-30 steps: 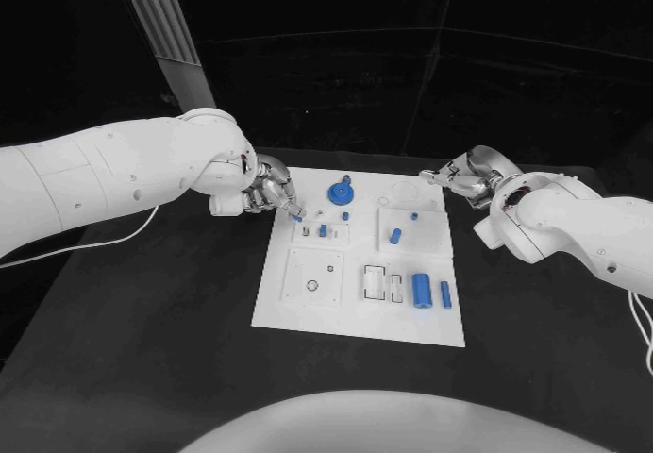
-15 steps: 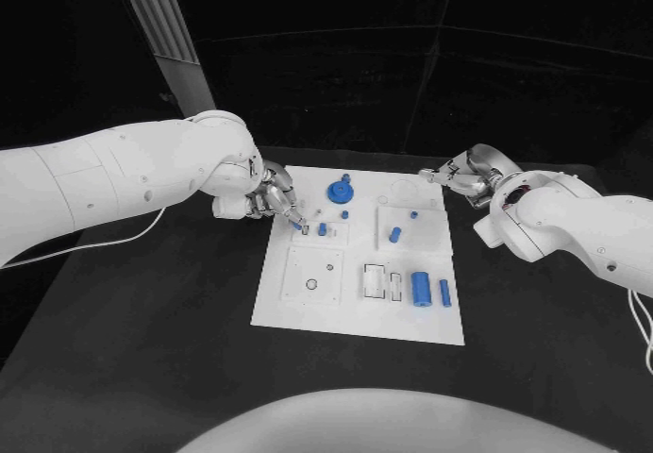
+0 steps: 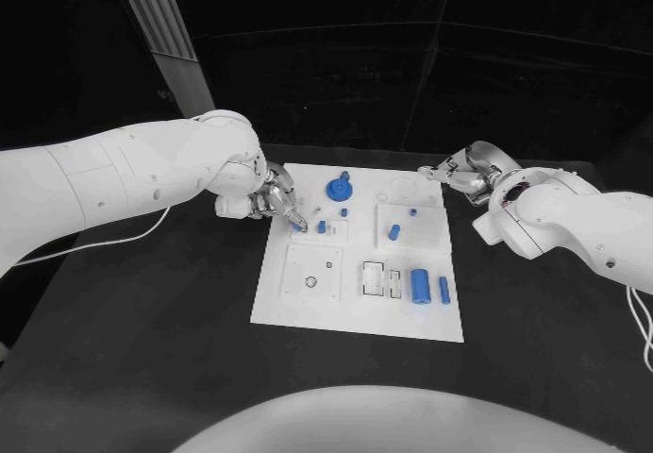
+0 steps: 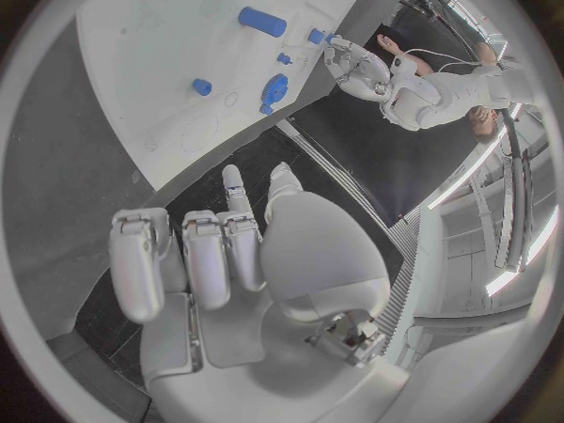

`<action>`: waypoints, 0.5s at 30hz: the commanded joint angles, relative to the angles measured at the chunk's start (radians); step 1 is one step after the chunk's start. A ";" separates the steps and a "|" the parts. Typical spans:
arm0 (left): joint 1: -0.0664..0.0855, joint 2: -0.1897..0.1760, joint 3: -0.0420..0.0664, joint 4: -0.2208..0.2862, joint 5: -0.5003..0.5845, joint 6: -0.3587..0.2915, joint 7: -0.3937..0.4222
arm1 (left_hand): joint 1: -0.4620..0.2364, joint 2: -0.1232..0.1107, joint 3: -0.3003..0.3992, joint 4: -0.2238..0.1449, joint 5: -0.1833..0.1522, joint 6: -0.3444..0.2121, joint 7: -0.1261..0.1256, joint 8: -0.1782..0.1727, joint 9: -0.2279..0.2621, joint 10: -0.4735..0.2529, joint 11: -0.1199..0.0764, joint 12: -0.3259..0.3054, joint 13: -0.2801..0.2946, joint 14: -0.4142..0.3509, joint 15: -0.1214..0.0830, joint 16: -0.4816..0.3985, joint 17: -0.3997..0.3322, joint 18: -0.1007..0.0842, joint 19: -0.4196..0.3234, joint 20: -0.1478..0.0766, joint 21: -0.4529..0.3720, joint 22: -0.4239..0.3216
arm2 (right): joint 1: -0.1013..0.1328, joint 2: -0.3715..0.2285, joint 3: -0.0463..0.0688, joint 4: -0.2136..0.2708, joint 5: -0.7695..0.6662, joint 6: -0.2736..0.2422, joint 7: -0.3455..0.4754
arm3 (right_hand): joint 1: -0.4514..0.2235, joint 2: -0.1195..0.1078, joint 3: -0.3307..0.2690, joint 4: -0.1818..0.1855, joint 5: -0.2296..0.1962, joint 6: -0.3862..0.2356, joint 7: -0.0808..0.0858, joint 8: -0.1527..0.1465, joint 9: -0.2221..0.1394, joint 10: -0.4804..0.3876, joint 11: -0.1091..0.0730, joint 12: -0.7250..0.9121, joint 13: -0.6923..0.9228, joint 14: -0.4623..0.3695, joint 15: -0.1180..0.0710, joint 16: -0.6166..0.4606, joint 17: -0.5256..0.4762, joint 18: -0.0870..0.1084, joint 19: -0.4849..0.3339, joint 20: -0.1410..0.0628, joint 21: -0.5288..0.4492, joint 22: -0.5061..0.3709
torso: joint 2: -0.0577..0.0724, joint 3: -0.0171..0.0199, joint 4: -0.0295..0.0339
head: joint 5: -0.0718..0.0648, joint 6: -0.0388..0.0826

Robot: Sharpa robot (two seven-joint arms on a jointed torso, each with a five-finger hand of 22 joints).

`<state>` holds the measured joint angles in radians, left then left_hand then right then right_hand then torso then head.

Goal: Assemble the parts on the task board

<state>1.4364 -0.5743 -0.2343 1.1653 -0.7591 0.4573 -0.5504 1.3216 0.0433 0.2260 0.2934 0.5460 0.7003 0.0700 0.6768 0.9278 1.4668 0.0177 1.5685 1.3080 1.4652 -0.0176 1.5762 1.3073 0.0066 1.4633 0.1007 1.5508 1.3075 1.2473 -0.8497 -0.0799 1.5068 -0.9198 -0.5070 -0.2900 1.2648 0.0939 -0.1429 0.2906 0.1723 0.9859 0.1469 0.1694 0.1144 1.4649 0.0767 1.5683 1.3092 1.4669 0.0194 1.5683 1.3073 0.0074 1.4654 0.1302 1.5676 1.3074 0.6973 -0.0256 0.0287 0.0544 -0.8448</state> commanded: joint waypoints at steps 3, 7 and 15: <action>-0.002 0.013 0.000 -0.010 0.004 0.014 -0.023 | -0.001 0.008 0.010 -0.001 -0.003 -0.003 0.003 0.002 -0.001 0.104 -0.003 0.002 0.263 0.106 -0.008 -0.005 0.263 0.005 0.068 -0.007 -0.007 0.248 | 0.002 0.001 0.001 0.002 0.000 0.001 0.005 | 0.002 0.005 -0.006 0.000 0.006 -0.005 0.000 0.004 0.002 0.106 -0.003 0.002 0.262 0.104 -0.004 0.002 0.263 -0.007 0.105 -0.005 0.003 0.263 | 0.000 -0.0008 0.0004 | -0.002 0.000; -0.006 0.023 0.000 -0.016 0.004 0.010 -0.024 | -0.002 0.010 0.016 -0.001 -0.006 -0.006 0.004 0.001 -0.001 0.104 -0.002 0.002 0.263 0.106 -0.007 -0.005 0.263 0.006 0.064 -0.007 -0.010 0.246 | 0.002 0.001 0.001 0.002 0.000 0.001 0.004 | 0.002 0.005 -0.006 0.000 0.006 -0.005 0.000 0.004 0.002 0.106 -0.003 0.002 0.262 0.104 -0.004 0.002 0.263 -0.007 0.105 -0.005 0.003 0.263 | 0.000 -0.0003 0.0010 | -0.003 0.000; -0.009 0.031 0.000 -0.023 0.003 0.000 -0.026 | -0.002 0.010 0.016 -0.001 -0.006 -0.007 0.004 0.000 -0.001 0.104 -0.002 0.002 0.263 0.106 -0.007 -0.005 0.263 0.006 0.065 -0.007 -0.010 0.247 | 0.002 0.001 0.001 0.002 0.000 0.002 0.004 | 0.002 0.005 -0.006 0.000 0.006 -0.005 0.000 0.004 0.002 0.106 -0.003 0.002 0.262 0.104 -0.004 0.002 0.263 -0.007 0.105 -0.005 0.003 0.263 | 0.000 0.0000 0.0014 | -0.004 -0.003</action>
<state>1.4273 -0.5449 -0.2342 1.1441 -0.7584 0.4568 -0.5590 1.3195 0.0411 0.2380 0.2924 0.5459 0.6985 0.0718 0.6737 0.9255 1.4668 0.0178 1.5685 1.3081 1.4652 -0.0176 1.5762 1.3073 0.0066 1.4633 0.1007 1.5469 1.3075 1.2473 -0.8489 -0.0799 1.5067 -0.9198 -0.5069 -0.2900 1.2648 0.0939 -0.1429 0.2907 0.1723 0.9859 0.1468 0.1694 0.1144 1.4649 0.0767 1.5683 1.3092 1.4669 0.0194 1.5683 1.3073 0.0074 1.4654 0.1301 1.5676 1.3074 0.6969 -0.0259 0.0294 0.0509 -0.8473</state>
